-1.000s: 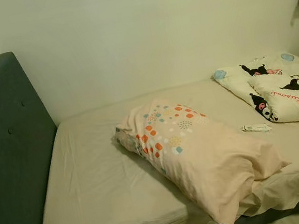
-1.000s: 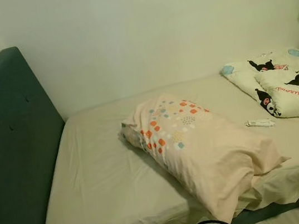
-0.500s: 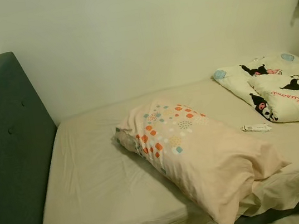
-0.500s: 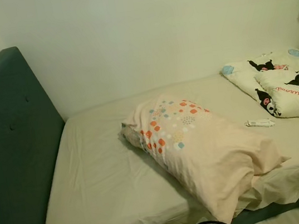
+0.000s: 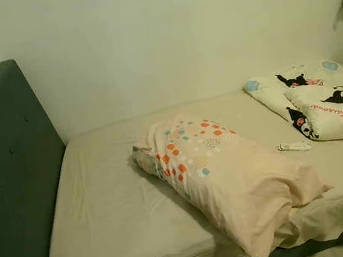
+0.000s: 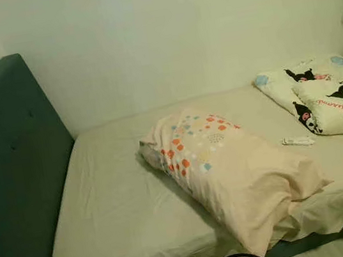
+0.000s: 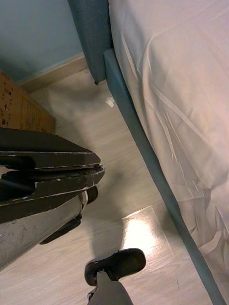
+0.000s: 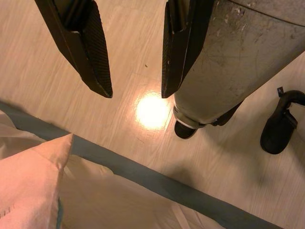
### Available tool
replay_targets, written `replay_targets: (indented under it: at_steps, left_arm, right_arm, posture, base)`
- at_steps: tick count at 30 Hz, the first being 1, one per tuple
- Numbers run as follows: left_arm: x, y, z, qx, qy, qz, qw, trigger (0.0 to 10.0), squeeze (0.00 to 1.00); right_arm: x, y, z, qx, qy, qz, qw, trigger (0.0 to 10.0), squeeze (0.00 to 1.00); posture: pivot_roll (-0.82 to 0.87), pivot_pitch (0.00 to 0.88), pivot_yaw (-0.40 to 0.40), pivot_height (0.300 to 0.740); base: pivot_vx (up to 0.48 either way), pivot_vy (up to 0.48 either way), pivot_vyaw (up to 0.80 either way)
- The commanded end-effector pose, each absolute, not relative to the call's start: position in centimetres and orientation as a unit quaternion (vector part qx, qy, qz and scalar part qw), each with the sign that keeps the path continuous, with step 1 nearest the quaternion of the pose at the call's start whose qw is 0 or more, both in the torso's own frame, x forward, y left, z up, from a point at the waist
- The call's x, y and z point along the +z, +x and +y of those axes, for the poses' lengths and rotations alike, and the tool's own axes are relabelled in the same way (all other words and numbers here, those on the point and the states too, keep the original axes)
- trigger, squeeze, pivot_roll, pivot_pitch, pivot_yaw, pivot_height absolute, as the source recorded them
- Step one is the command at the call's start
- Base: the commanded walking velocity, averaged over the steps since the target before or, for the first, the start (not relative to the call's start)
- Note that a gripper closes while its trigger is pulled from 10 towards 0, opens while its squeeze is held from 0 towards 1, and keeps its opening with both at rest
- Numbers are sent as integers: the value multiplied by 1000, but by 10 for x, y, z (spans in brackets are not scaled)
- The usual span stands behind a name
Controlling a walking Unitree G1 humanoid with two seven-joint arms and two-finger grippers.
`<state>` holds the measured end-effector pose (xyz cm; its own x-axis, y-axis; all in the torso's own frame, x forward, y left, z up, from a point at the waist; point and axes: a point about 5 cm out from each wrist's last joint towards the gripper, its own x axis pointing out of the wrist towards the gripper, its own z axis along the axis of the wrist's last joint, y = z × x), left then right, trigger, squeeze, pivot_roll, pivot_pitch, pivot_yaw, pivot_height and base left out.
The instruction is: Clean up the room
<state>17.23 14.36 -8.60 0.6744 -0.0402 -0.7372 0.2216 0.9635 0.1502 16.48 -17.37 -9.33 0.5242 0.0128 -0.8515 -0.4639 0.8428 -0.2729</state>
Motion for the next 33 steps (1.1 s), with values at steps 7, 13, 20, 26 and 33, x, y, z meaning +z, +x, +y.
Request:
replay_targets:
  at_steps: [7,13,20,26,33]
  left_arm:
    - [-88,168,150,-72,130,409,901,10000,0]
    - [-89,168,151,-72,131,409,900,10000,0]
    - [-89,168,151,-72,131,409,900,10000,0]
    - [-89,167,151,-72,131,409,900,10000,0]
    - [-89,167,151,-72,131,410,900,10000,0]
  right_arm:
    - [-94,164,-170,147,-242,465,839,10000,0]
    - [-94,165,-170,148,-242,464,839,10000,0]
    - [-93,165,-169,150,-243,462,840,10000,0]
    - [-93,166,-169,151,-244,460,840,10000,0]
    - [-93,167,-168,152,-244,458,841,10000,0]
  posture:
    - [-62,0,16,727]
    - [-62,0,16,727]
    - [-61,0,16,727]
    - [-61,0,16,727]
    - [-59,0,15,727]
  base:
    - [0,0,0]
    - [0,0,0]
    - [0,0,0]
    - [0,0,0]
    - [0,0,0]
